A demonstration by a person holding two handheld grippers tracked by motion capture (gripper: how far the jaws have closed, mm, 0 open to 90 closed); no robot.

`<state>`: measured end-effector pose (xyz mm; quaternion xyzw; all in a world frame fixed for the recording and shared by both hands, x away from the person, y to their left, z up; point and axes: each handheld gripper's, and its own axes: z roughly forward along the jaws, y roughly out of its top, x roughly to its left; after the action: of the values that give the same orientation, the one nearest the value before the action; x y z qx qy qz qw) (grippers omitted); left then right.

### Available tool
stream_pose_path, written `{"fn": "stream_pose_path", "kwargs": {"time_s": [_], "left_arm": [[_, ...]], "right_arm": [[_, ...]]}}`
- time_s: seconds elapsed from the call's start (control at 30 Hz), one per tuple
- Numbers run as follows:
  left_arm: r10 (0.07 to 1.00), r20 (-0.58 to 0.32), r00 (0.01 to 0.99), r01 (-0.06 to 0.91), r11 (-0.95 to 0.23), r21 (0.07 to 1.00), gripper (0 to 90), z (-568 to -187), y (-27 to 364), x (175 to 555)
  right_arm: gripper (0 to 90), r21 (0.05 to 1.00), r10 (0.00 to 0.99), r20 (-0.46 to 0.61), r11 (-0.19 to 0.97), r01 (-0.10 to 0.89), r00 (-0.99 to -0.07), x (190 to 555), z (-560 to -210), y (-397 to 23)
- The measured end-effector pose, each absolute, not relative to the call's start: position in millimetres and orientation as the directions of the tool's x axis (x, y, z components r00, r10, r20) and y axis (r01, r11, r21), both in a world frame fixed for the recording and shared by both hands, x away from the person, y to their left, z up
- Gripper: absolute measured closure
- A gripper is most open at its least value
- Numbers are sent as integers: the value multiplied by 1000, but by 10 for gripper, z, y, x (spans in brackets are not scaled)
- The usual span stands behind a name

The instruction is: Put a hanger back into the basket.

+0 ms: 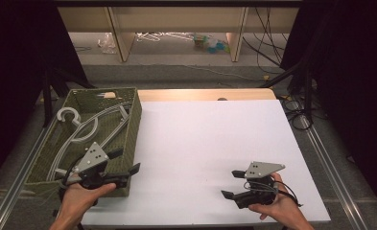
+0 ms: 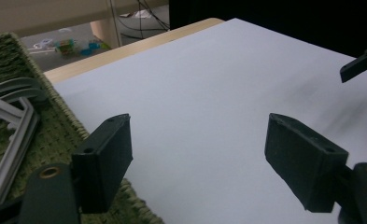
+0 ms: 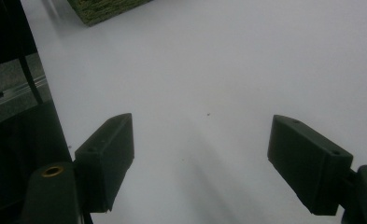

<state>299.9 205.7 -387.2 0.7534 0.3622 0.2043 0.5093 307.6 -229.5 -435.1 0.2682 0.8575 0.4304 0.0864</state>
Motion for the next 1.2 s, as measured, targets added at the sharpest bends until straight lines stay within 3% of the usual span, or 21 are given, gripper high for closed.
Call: {"fn": "stream_pose_path", "kwargs": {"time_s": [0.2,0.63,1.2], "left_arm": [[718,-39,695,286,-226,931,224,-3962,1903,2968],[649,-39,760,269,-259,928,179,-4235,1629,2845],[644,-43,764,282,-274,920,167,-4374,1589,2779]], "right_arm": [[238,789,536,86,479,386,-840,3089,-4368,-2309],[192,805,538,83,460,375,-839,3083,-4378,-2323],[173,831,571,79,415,370,-817,2931,-4383,-2350]]}}
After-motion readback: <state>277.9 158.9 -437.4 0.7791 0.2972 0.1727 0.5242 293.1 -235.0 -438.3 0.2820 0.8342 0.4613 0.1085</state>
